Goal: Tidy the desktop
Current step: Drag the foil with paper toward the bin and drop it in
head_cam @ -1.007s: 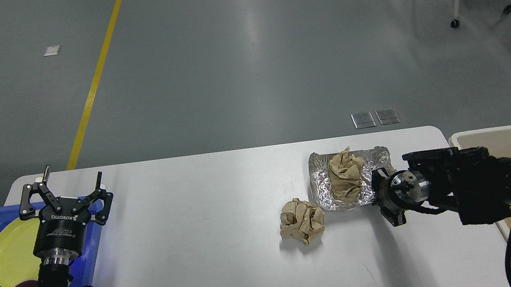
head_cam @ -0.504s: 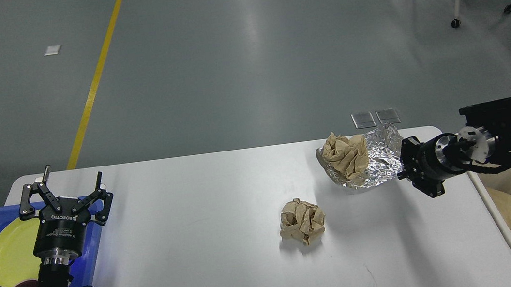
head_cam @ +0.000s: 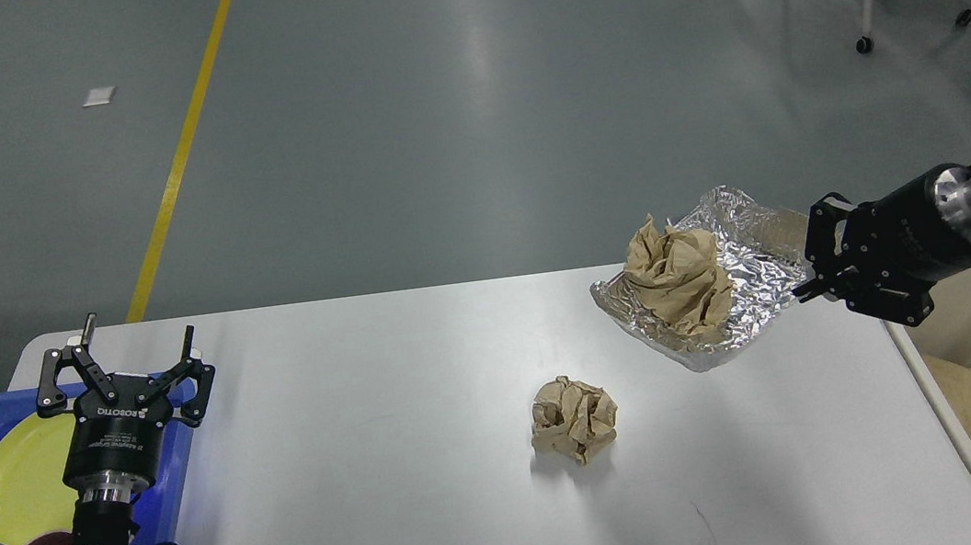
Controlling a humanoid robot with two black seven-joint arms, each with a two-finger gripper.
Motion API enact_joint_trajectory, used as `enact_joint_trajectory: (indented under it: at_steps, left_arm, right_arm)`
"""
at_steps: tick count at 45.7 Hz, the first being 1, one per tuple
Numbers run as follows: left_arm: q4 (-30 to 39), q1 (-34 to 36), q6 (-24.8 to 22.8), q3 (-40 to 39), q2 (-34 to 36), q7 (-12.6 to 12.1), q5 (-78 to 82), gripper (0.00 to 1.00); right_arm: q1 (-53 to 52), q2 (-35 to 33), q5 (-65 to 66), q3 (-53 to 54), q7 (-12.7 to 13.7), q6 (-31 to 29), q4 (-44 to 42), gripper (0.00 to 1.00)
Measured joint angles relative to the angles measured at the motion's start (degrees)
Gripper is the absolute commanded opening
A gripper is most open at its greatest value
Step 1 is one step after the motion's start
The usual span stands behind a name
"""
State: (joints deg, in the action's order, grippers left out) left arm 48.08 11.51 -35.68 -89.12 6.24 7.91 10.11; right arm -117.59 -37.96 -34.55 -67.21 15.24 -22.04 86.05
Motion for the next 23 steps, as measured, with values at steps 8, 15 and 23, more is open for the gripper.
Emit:
enact_joint_trajectory:
  at_steps: [8,15,23]
  left_arm:
    - [0.00,0.00,0.00,0.00,0.00,0.00,0.00,0.96]
    - [0.00,0.00,0.00,0.00,0.00,0.00,0.00,0.96]
    - [0.00,0.00,0.00,0.00,0.00,0.00,-0.02,0.96]
  right_arm:
    - [-7.93,-1.03,4.40,-3.44,-0.10,-0.92,6.75,0.00]
    - [-9.41,-1.92,8.47,-3.79,-0.10,-0.97,8.04,0.00]
    - [-9.61,-2.65,9.64,-5.36,-0.19,-0.22,7.00,0.00]
